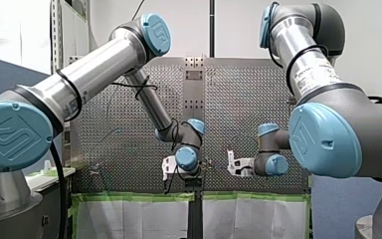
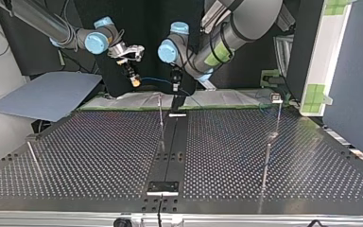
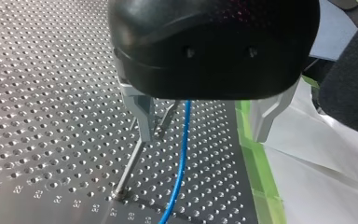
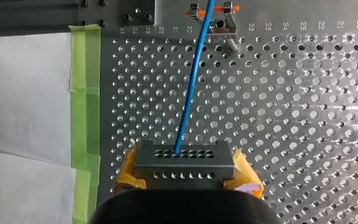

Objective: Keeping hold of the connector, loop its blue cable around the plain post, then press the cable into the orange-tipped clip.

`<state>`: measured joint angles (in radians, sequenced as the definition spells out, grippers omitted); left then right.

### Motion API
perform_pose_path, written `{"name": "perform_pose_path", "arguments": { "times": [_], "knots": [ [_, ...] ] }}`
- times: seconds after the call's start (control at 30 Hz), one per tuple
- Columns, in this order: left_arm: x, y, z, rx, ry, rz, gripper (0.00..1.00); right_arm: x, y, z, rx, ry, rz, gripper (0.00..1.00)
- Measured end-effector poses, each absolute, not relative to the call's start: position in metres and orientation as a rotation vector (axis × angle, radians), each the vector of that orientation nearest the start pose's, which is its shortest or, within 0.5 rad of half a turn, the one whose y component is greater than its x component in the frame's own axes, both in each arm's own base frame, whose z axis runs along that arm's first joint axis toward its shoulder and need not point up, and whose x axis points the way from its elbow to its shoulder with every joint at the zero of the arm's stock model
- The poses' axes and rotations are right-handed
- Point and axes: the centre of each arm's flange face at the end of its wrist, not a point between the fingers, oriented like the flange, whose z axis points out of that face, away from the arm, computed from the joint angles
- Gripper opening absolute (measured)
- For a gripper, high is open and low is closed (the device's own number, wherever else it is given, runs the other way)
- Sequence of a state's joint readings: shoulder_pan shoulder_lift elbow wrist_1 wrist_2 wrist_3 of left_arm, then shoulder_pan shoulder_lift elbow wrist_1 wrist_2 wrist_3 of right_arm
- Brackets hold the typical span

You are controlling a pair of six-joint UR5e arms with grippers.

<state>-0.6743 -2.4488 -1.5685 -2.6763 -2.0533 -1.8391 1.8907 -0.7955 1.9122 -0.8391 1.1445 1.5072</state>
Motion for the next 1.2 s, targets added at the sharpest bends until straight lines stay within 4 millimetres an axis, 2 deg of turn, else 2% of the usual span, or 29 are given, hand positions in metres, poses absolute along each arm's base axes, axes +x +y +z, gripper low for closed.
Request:
{"name": "perform_pose_path", "arguments": {
  "times": [0.4, 0.73, 0.97, 1.03, 1.07, 1.1, 1.13, 1.17, 1.2],
  "knots": [
    [0.453, -0.449, 0.013, 0.074, 1.934, -0.173, 1.0, 0.333, -0.449, -0.006, -2.635, 1.215, -2.123, 0.0],
    [0.462, -0.443, 0.013, 0.076, 1.933, -0.178, 1.0, 0.332, -0.452, -0.005, -2.603, 1.21, -2.149, 0.0],
    [0.463, -0.439, 0.014, 0.091, 1.922, -0.119, 0.98, 0.332, -0.453, -0.004, -2.589, 1.207, -2.158, 0.0],
    [0.464, -0.439, 0.014, 0.092, 1.914, -0.104, 0.7, 0.333, -0.453, -0.004, -2.587, 1.204, -2.158, 0.0],
    [0.465, -0.439, 0.014, 0.093, 1.91, -0.098, 0.7, 0.333, -0.453, -0.004, -2.587, 1.203, -2.158, 0.0],
    [0.465, -0.438, 0.015, 0.096, 1.907, -0.093, 0.58, 0.333, -0.453, -0.004, -2.586, 1.203, -2.158, 0.0],
    [0.465, -0.438, 0.015, 0.097, 1.905, -0.091, 0.38, 0.333, -0.453, -0.004, -2.586, 1.203, -2.157, 0.0],
    [0.465, -0.438, 0.015, 0.099, 1.904, -0.09, 0.38, 0.332, -0.453, -0.004, -2.586, 1.203, -2.157, 0.0],
    [0.465, -0.439, 0.015, 0.101, 1.903, -0.09, 0.24, 0.332, -0.453, -0.004, -2.586, 1.203, -2.156, 0.0]
  ]
}}
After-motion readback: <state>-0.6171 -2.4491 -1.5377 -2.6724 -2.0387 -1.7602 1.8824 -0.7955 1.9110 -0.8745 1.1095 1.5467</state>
